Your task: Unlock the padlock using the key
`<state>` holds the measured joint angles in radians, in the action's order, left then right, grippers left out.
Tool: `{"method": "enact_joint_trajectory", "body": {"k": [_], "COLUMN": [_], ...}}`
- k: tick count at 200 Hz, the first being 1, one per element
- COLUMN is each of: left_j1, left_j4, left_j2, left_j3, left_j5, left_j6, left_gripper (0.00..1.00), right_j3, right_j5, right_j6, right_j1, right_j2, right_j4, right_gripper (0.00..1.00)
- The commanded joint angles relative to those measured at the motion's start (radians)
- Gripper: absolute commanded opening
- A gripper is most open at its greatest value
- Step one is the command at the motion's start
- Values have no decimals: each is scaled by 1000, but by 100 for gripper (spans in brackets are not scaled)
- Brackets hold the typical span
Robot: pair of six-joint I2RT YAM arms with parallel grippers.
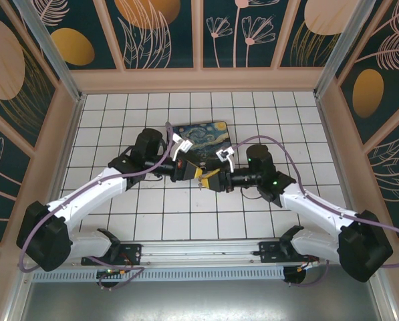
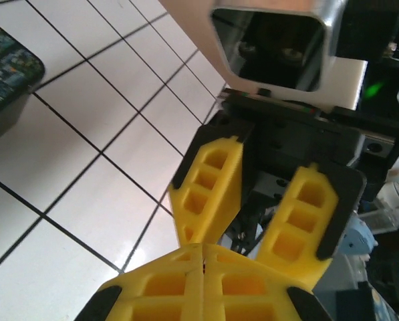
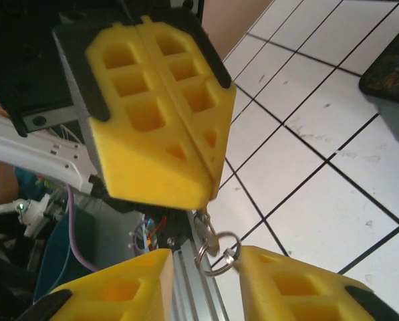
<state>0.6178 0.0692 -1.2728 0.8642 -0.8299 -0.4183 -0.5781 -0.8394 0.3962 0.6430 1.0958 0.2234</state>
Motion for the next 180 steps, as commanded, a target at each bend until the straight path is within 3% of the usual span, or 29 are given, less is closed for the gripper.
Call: {"method": "enact_joint_trajectory", "body": {"k": [1, 27, 78, 180], "left_j1": [4, 4, 4, 4], "left_j4": [-193, -297, -511, -670], "left_j2": [34, 43, 49, 52], "left_j3": [-40, -73, -130, -188], "left_j5": [82, 116, 147, 192], "left_j6": [-190, -295, -486, -585], "left_gripper": [0, 0, 0, 0], "right_j3": [48, 82, 143, 196], "right_j5": [22, 83, 190, 193], "right_j6": [23, 82, 246, 488], "right_j1": [-42, -68, -66, -16], "right_j2": [-72, -118, -22, 183], "right_j4": [86, 199, 571, 1024], "right_gripper": [40, 50, 56, 48]}}
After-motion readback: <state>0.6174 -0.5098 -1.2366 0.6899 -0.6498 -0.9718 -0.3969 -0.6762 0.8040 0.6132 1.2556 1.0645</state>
